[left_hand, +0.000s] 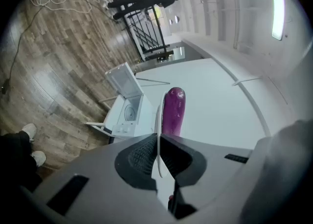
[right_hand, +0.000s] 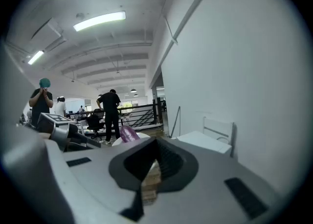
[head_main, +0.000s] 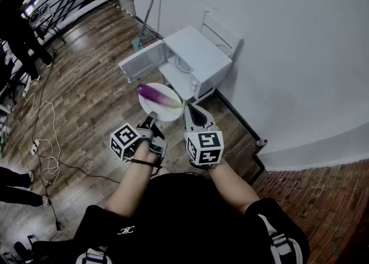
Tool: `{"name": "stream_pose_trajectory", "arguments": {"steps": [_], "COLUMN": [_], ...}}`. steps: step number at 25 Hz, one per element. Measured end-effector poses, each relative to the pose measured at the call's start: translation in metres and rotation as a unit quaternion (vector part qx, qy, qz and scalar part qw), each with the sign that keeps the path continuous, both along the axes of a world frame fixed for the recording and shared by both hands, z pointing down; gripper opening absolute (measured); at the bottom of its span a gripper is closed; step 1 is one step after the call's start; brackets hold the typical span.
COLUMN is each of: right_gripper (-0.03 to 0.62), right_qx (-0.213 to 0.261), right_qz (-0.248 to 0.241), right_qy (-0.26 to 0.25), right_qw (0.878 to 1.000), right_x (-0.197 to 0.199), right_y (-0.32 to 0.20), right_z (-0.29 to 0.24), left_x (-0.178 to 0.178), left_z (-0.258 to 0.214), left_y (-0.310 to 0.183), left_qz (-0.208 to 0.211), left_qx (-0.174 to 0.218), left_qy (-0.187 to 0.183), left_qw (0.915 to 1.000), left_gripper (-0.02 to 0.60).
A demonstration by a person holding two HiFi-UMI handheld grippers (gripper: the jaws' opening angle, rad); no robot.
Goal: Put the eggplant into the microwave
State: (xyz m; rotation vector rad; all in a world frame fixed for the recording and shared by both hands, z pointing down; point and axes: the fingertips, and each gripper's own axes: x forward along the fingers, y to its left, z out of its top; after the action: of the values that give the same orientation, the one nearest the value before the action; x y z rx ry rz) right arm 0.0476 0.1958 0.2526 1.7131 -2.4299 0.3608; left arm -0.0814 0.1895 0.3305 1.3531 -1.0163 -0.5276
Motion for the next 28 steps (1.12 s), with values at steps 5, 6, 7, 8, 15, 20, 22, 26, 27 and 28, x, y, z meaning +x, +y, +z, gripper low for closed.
{"name": "stream_pose_trajectory", "arguments": {"steps": [5, 6, 7, 8, 15, 20, 22, 26, 27, 28], "right_gripper": [0.012, 0.012, 0.012, 0.012, 0.012, 0.012, 0.012, 0.012, 0.012, 0.012], "right_qx": [0.001, 0.001, 0.0, 0.0, 0.002, -0.003, -0.003, -0.008, -0.008, -0.007], "right_qz": [-0.003, -0.003, -0.003, -0.002, 0.001, 0.025, 0.034, 0.038, 0.04, 0.041], "right_qy": [0.0, -0.003, -0.005, -0.007, 0.007, 0.005, 0.004, 0.01, 0.011, 0.012], "right_qw": [1.0, 1.0, 1.0, 1.0, 1.0, 1.0, 0.999, 0.999, 0.999, 0.999], "right_x": [-0.008, -0.01, -0.013, -0.016, -0.042, -0.052, -0.056, -0.061, -0.061, -0.061], "right_y": [-0.007, -0.009, -0.01, -0.012, -0.03, -0.042, -0.044, -0.051, -0.054, -0.057], "right_z": [0.003, 0.004, 0.005, 0.006, 0.013, 0.018, 0.02, 0.026, 0.027, 0.027], "left_x": [-0.015, -0.018, -0.021, -0.024, -0.041, -0.053, -0.057, -0.06, -0.059, -0.059], "left_z": [0.002, 0.002, 0.003, 0.004, 0.015, 0.016, 0.016, 0.017, 0.018, 0.02], "left_y": [-0.009, -0.011, -0.013, -0.015, -0.033, -0.05, -0.055, -0.064, -0.066, -0.068], "left_qz": [-0.012, -0.013, -0.015, -0.015, -0.004, 0.012, 0.02, 0.027, 0.029, 0.029], "left_qx": [0.002, 0.003, 0.003, 0.002, -0.005, 0.0, 0.001, 0.0, -0.001, -0.004], "left_qy": [0.005, 0.006, 0.007, 0.007, 0.013, 0.016, 0.019, 0.027, 0.029, 0.03], "left_qw": [0.9999, 0.9999, 0.9999, 0.9999, 0.9999, 0.9998, 0.9996, 0.9993, 0.9992, 0.9991], "left_gripper": [0.017, 0.017, 0.017, 0.017, 0.017, 0.017, 0.017, 0.017, 0.017, 0.017]}}
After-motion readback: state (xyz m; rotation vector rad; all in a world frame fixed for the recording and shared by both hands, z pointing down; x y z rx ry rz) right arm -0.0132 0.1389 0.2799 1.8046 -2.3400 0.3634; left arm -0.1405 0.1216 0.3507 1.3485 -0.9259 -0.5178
